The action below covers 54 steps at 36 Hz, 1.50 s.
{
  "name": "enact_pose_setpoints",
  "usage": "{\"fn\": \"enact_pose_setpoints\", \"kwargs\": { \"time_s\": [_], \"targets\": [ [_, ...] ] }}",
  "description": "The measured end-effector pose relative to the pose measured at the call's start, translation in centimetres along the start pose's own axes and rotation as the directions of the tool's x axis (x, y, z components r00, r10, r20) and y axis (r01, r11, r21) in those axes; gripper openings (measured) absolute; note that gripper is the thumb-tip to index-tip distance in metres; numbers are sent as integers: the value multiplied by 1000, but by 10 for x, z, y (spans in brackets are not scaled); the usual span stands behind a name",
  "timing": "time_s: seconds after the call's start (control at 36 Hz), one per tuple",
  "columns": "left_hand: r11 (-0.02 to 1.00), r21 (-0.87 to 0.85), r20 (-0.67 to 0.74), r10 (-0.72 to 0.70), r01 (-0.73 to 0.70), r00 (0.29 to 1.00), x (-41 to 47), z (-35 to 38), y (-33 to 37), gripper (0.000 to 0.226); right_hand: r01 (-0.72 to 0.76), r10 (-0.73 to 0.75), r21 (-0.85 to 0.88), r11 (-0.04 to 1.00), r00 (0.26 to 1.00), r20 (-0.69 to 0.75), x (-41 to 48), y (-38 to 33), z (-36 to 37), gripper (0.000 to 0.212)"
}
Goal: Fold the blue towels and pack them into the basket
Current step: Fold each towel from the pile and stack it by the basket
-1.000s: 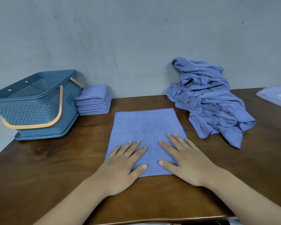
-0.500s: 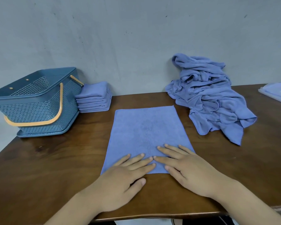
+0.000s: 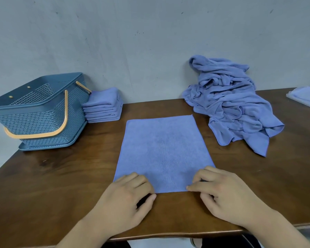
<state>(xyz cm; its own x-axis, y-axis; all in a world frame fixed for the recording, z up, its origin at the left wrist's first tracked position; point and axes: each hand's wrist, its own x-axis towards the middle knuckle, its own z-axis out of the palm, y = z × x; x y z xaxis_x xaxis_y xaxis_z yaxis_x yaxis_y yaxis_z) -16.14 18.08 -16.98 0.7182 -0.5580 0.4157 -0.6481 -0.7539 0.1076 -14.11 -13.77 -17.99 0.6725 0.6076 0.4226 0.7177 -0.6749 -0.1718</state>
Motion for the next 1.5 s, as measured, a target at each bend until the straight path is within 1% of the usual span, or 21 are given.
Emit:
{"fn": "enact_pose_setpoints", "kwargs": {
  "time_s": [0.11, 0.25, 0.31, 0.36, 0.42, 0.47, 0.5, 0.58, 0.61, 0.72, 0.81, 0.89, 0.94, 1.0, 1.06, 1.14, 1.28, 1.33, 1.39, 1.44, 1.5],
  "targets": [
    [999, 32, -2, 20, -20, 1000, 16, 3, 11, 16, -67, 67, 20, 998, 998, -18, 1, 0, 2, 39],
    [995, 27, 90, 93, -96, 992, 44, 17, 25, 22, -105, 106, 50, 993, 994, -14, 3, -3, 0, 37],
    [997, 6, 104, 76, -77, 992, 48, 22, 25, 24, -123, 123, 71, 990, 992, 3, 2, -3, -1, 36],
    [999, -4, 79, 54, -54, 995, 48, 25, 24, 25, -133, 132, 91, 987, 991, 20, 2, -2, -3, 34],
    [999, -19, 60, 33, -32, 998, 47, 27, 24, 24, -125, 123, 112, 986, 992, 23, 2, -2, -3, 29],
    [998, -66, 75, -2, 7, 997, 46, 28, 24, 24, -105, 104, 125, 987, 994, 14, 3, -3, -3, 21],
    [995, -98, 93, -22, 32, 995, 46, 28, 24, 24, -96, 95, 114, 989, 995, 11, 4, -3, -2, 19],
    [982, -168, 130, -68, 90, 989, 48, 28, 22, 24, -82, 81, 23, 996, 996, 40, 8, -3, 1, 37],
    [980, -172, 133, -75, 98, 988, 48, 28, 23, 25, -80, 80, 5, 997, 996, 47, 9, -3, 2, 39],
    [981, -161, 129, -85, 105, 988, 49, 30, 24, 29, -92, 92, -23, 996, 995, 28, 14, -3, 6, 25],
    [984, -149, 121, -82, 100, 989, 49, 31, 26, 26, -113, 114, -39, 993, 993, 22, 16, -3, 8, 17],
    [990, -102, 59, -96, 102, 994, 50, 32, 33, 28, -97, 97, -57, 994, 995, -5, 19, -3, 10, 13],
    [994, -53, 11, -96, 97, 995, 53, 35, 38, 32, -89, 88, -50, 995, 996, -24, 20, -4, 11, 14],
    [995, -23, -21, -98, 97, 995, 57, 40, 42, 28, -94, 92, -44, 995, 995, -40, 19, -4, 10, 16],
    [994, 4, -17, -107, 107, 994, 58, 43, 42, 25, -107, 104, -45, 993, 993, -51, 18, -3, 10, 19],
    [991, 22, 11, -132, 131, 991, 55, 46, 39, 23, -124, 123, -34, 992, 992, -29, 17, -3, 11, 19],
    [990, 34, -29, -138, 139, 990, 51, 47, 37, 11, -172, 172, -7, 985, 985, -1, 16, 0, 12, 29],
    [988, 35, -22, -152, 152, 988, 48, 45, 36, 16, -177, 176, -7, 984, 984, -15, 15, 1, 10, 28],
    [984, 10, 7, -178, 178, 984, 42, 39, 30, 27, -194, 194, -10, 981, 981, -25, 10, 5, 8, 25],
    [980, -28, 30, -195, 196, 980, 31, 30, 21, 34, -256, 256, 20, 966, 967, -1, 1, 14, 3, 24],
    [975, -52, 29, -216, 217, 976, 18, 20, 8, 34, -346, 344, 95, 933, 938, 35, -8, 24, -3, 29]
  ]
}}
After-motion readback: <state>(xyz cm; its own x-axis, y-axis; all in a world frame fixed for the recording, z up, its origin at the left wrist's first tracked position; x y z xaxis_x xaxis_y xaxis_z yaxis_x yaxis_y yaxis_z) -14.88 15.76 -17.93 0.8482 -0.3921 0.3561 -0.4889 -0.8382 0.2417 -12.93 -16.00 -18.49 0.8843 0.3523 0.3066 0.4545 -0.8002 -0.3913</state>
